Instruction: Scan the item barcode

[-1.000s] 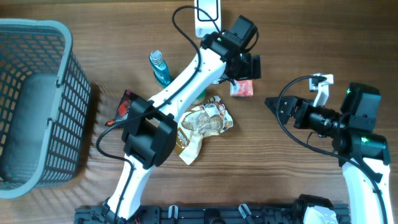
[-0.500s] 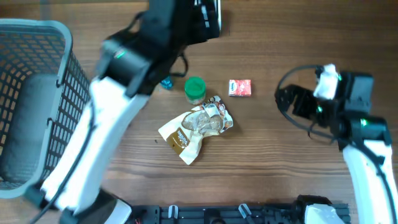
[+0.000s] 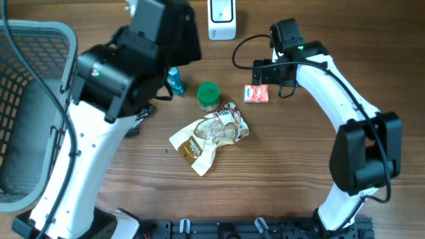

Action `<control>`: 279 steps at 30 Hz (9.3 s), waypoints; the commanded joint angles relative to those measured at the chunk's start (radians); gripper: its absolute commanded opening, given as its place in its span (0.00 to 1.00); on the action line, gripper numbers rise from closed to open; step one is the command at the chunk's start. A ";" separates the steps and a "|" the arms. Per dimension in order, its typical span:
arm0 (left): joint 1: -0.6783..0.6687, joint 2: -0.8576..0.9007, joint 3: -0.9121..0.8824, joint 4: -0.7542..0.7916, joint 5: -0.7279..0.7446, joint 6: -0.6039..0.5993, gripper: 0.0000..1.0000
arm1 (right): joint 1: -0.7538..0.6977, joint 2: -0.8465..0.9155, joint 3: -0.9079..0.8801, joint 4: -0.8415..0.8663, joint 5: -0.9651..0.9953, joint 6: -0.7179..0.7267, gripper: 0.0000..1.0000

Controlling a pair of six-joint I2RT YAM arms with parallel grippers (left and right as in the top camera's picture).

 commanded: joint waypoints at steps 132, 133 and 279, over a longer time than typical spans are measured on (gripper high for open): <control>0.117 0.045 -0.005 -0.190 -0.051 0.005 1.00 | 0.261 0.531 0.626 -0.098 -0.126 -0.410 1.00; 0.117 0.045 -0.005 -0.191 -0.051 0.005 1.00 | 0.261 0.539 0.626 -0.100 -0.127 -0.410 1.00; 0.117 0.071 -0.005 -0.105 0.010 -0.002 1.00 | -0.029 0.499 0.245 0.446 -0.382 -0.666 0.82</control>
